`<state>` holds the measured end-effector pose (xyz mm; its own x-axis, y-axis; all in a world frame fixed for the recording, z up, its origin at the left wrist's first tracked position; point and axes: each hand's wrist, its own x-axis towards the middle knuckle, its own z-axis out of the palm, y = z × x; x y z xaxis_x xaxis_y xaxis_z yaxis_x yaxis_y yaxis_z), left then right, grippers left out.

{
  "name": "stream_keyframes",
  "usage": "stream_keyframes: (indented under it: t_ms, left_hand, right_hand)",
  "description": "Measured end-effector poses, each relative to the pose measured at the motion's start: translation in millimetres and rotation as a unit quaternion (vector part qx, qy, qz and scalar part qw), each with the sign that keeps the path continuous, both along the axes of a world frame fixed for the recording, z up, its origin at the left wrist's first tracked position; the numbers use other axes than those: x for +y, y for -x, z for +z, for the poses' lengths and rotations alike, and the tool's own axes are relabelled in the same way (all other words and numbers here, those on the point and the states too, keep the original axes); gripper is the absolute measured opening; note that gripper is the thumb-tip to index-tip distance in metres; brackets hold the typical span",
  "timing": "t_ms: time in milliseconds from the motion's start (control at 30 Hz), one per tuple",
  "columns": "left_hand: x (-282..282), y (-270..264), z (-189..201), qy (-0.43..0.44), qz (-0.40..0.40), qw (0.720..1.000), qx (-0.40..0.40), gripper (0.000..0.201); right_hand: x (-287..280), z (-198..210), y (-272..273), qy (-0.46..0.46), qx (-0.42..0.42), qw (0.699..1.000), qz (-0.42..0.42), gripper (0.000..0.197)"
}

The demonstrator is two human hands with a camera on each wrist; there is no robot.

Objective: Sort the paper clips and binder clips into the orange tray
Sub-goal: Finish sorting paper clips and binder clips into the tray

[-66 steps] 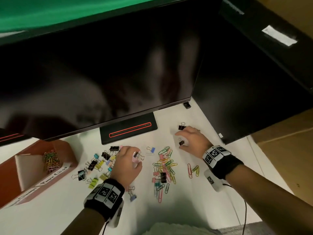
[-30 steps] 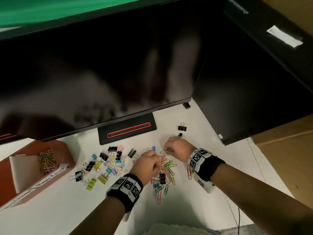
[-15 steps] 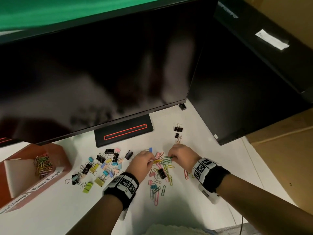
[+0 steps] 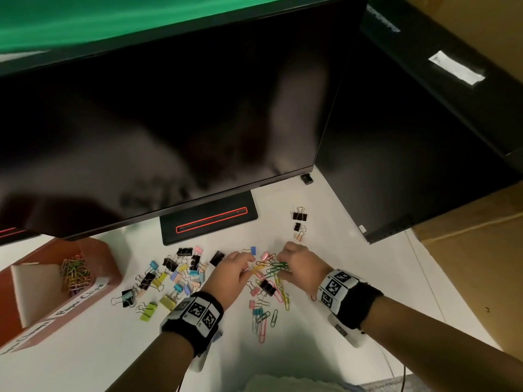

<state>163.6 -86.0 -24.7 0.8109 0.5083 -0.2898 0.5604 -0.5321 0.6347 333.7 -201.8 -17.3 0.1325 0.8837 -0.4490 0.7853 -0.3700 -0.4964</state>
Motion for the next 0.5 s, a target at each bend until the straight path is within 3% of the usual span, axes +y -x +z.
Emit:
stream_keyframes:
  t_ms: [100,200,333,500]
  left_hand:
    - [-2.2,-3.1,-1.1,-0.001,-0.035,0.999,0.018,0.030]
    - [-5.2,-3.4,-3.9,0.001,-0.056,0.998,0.033,0.029]
    - [-5.4,-3.5,-9.8,-0.021,-0.034,0.999,0.016,0.023]
    - [1.9,-4.9,-11.1,-0.039,-0.010,0.999,0.011,0.016]
  right_hand:
    - [4.1,-3.8,11.8,0.015,-0.011,1.000,-0.010,0.041]
    - [10.2,-5.2,15.9,0.001,-0.016,1.000,-0.018,0.031]
    - [17.2,0.1,12.6,0.011,0.019,0.999,-0.028,0.032]
    - [23.0,3.0,11.9,0.057,-0.004,0.998,0.004,0.027]
